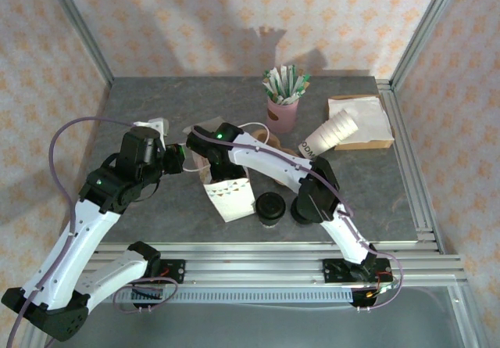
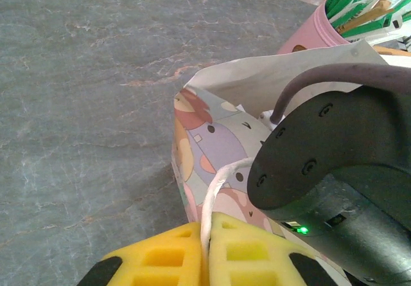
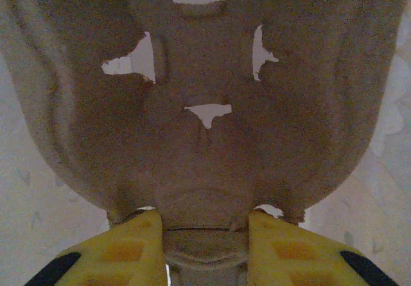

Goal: Pack the takeout coffee

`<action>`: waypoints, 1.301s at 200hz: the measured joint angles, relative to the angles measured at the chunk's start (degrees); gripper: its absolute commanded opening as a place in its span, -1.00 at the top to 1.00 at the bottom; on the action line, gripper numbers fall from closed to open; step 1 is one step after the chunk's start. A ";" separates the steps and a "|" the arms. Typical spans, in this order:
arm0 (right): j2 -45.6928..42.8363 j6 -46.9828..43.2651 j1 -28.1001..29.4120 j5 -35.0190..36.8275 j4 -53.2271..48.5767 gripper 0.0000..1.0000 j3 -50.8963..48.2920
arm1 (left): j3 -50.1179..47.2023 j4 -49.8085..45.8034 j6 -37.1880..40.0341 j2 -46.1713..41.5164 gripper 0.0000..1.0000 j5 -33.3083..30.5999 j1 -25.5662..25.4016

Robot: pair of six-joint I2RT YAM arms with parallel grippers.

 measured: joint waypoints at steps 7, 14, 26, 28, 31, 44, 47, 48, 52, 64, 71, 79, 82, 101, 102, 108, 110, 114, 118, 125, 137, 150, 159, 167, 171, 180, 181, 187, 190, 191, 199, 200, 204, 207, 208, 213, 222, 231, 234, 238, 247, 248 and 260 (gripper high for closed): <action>-0.04 0.00 -0.07 -0.11 0.39 0.40 -0.22 | 0.00 0.00 0.00 0.02 0.83 0.00 0.00; -0.22 0.00 -0.15 -0.22 0.81 0.40 -0.50 | 0.00 0.00 0.00 0.02 0.84 0.00 0.00; -0.61 0.00 -0.33 -0.39 1.38 0.40 -0.85 | 0.00 0.00 -0.02 0.02 0.85 -0.02 0.00; -0.68 0.00 -0.35 -0.42 1.46 0.40 -0.92 | 0.00 0.00 0.00 0.02 0.86 -0.02 0.02; -0.81 0.00 -0.42 -0.55 1.60 0.40 -0.98 | 0.00 0.00 -0.02 0.02 0.86 -0.02 0.02; -1.79 0.00 -0.59 -0.79 2.12 0.39 -1.42 | 0.00 0.00 -0.07 0.02 0.89 -0.04 0.02; -2.08 0.00 -0.68 -0.76 2.23 0.39 -1.55 | 0.00 0.00 -0.13 0.02 0.90 -0.02 0.02; -2.16 0.00 -0.68 -0.76 2.25 0.39 -1.60 | 0.00 0.00 -0.20 0.02 0.91 -0.04 0.02; -2.60 0.00 -0.72 -0.76 2.36 0.39 -1.77 | 0.00 -0.02 -0.20 0.02 0.91 -0.04 0.02; -3.74 0.00 -0.94 -0.76 2.51 0.39 -1.97 | 0.00 -0.02 -0.39 0.02 0.95 -0.07 0.02; -4.33 0.00 -1.07 -0.72 2.56 0.39 -2.01 | 0.00 -0.02 -0.44 0.02 0.96 -0.09 0.02; -4.92 0.00 -1.22 -0.70 2.60 0.39 -2.12 | 0.00 -0.02 -0.44 0.00 0.97 -0.13 0.02; -5.09 0.00 -1.29 -0.70 2.62 0.39 -2.21 | 0.00 -0.02 -0.42 0.00 0.97 -0.15 0.02; -6.32 0.02 -1.55 -0.59 3.13 0.39 -3.67 | 0.00 -0.02 -0.44 -0.20 1.00 -0.26 0.02; -6.36 0.02 -1.55 -0.59 3.15 0.39 -3.74 | 0.00 -0.02 -0.44 -0.22 1.00 -0.26 0.02; -6.62 0.02 -1.66 -0.55 3.37 0.39 -4.46 | 0.00 -0.02 -0.44 -0.35 1.00 -0.28 0.02; -6.71 0.02 -1.66 -0.55 3.45 0.39 -4.70 | 0.00 -0.02 -0.44 -0.42 1.00 -0.28 0.02; -6.78 0.02 -1.66 -0.55 3.58 0.39 -5.07 | 0.00 -0.02 -0.44 -0.52 1.00 -0.28 0.02; -6.91 0.04 -1.70 -0.52 3.85 0.39 -5.55 | 0.00 -0.04 -0.44 -0.63 1.00 -0.28 0.02; -7.02 0.04 -1.73 -0.55 4.20 0.39 -6.21 | 0.00 -0.02 -0.44 -0.76 1.00 -0.33 0.02; -7.08 0.04 -1.77 -0.55 4.63 0.39 -7.23 | 0.00 -0.04 -0.46 -0.98 1.00 -0.50 0.02; -7.08 0.04 -1.81 -0.57 5.03 0.39 -8.13 | 0.00 -0.07 -0.66 -1.11 1.00 -0.52 0.02; -7.08 0.04 -1.90 -0.61 5.29 0.39 -8.61 | 0.00 -0.07 -0.83 -1.25 1.00 -0.52 0.02; -7.08 0.04 -1.92 -0.81 5.60 0.39 -9.01 | 0.00 -0.07 -0.90 -1.38 1.00 -0.50 0.02; -7.08 0.04 -2.01 -0.81 5.73 0.39 -9.16 | 0.00 -0.07 -0.92 -1.49 1.00 -0.50 0.02; -7.08 0.04 -2.05 -0.98 5.92 0.39 -9.42 | 0.00 -0.04 -1.01 -1.75 1.00 -0.50 0.02; -7.08 0.04 -2.05 -0.98 5.95 0.39 -9.42 | 0.00 -0.07 -1.03 -1.77 1.00 -0.50 0.02; -7.08 0.04 -2.14 -1.03 6.08 0.39 -9.55 | 0.00 -0.04 -1.03 -1.90 1.00 -0.50 0.02; -7.08 0.04 -2.16 -1.09 6.12 0.39 -9.57 | 0.00 -0.04 -1.05 -1.99 1.00 -0.48 0.02; -7.08 0.04 -2.16 -1.16 6.14 0.39 -9.60 | 0.00 -0.04 -1.05 -2.01 1.00 -0.48 0.02; -7.08 0.04 -2.19 -1.22 6.27 0.40 -9.64 | 0.00 -0.04 -1.05 -2.12 1.00 -0.48 0.02; -7.08 0.04 -2.21 -1.22 6.27 0.40 -9.64 | 0.00 -0.07 -1.05 -2.14 1.00 -0.48 0.02; -7.08 0.04 -2.27 -1.29 6.43 0.40 -9.73 | 0.00 -0.04 -1.05 -2.23 1.00 -0.48 0.02; -7.08 0.04 -2.29 -1.40 6.51 0.40 -9.77 | 0.00 -0.04 -1.05 -2.25 1.00 -0.48 0.02; -7.08 0.04 -2.29 -1.40 6.54 0.40 -9.77 | 0.00 -0.07 -1.05 -2.25 1.00 -0.48 0.02; -7.08 0.04 -2.29 -1.44 6.73 0.40 -9.88 | 0.00 -0.04 -1.05 -2.29 1.00 -0.48 0.02; -7.08 0.04 -2.40 -1.66 7.21 0.40 -10.23 | 0.00 -0.07 -1.05 -2.38 1.00 -0.48 0.02; -7.08 0.04 -2.51 -1.95 7.72 0.40 -10.75 | 0.00 -0.07 -1.05 -2.49 1.00 -0.48 0.02; -7.08 0.04 -2.54 -2.08 7.91 0.40 -10.97 | 0.00 -0.07 -1.05 -2.54 1.00 -0.48 0.02; -7.08 0.07 -2.58 -2.23 8.13 0.40 -11.28 | 0.00 -0.07 -1.05 -2.60 1.00 -0.48 0.02; -7.08 0.13 -2.78 -2.64 8.81 0.40 -12.09 | 0.00 -0.07 -1.05 -2.62 1.00 -0.48 0.02; -7.08 0.15 -2.80 -2.64 8.83 0.40 -12.15 | 0.00 -0.07 -1.05 -2.64 1.00 -0.48 0.02; -7.08 0.24 -3.02 -3.17 9.75 0.40 -13.25 | 0.00 -0.07 -1.05 -2.62 1.00 -0.50 0.02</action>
